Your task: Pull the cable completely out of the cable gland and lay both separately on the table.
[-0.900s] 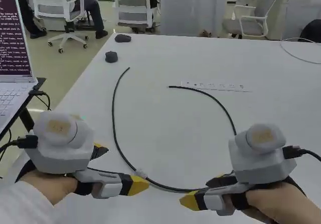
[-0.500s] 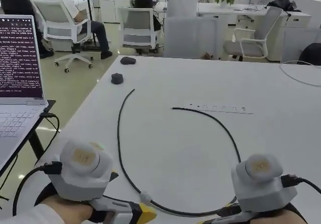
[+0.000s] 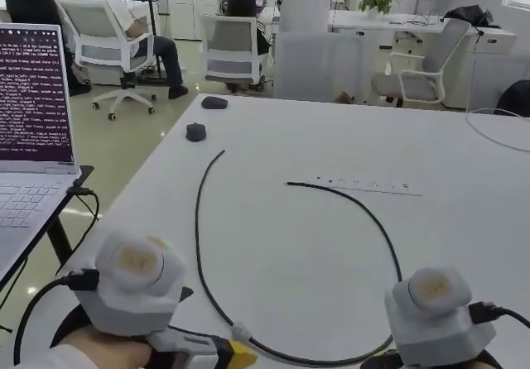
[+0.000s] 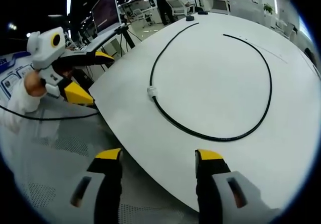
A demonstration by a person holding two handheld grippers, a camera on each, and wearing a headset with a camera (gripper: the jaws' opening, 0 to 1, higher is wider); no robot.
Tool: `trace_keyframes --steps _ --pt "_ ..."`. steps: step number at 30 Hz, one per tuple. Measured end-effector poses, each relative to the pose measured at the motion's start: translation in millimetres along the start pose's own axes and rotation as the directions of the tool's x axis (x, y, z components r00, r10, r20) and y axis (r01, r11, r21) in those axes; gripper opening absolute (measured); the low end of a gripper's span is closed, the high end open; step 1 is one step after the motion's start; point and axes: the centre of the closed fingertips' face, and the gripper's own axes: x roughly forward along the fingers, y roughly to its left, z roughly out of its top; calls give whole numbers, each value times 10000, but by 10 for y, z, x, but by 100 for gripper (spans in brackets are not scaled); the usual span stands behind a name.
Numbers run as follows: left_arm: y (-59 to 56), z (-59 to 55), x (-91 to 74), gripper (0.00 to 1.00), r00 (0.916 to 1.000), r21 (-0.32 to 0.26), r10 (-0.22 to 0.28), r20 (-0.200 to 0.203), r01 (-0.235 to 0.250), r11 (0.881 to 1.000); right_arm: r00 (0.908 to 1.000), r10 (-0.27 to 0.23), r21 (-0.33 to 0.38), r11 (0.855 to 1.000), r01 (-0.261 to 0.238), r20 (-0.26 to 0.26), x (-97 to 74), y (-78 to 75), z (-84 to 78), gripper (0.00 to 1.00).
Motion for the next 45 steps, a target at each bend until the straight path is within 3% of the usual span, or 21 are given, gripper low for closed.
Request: trace_keyframes --steps 14,28,38,45 --pt "-12 26 -12 79 9999 -15 -24 104 24 10000 9998 -76 -30 10000 75 -184 3 -15 -37 60" --pt "-62 -16 19 79 9997 140 -152 -173 154 9998 9997 -227 4 9997 227 -52 -36 -63 -19 60" --pt "-16 15 -10 78 10000 25 -16 -16 16 10000 9998 -142 -150 9998 140 -123 -21 -28 -10 59" --pt "-50 1 9 78 9998 54 -164 -109 165 9999 9992 -328 -148 9994 325 -207 -33 -77 -28 59"
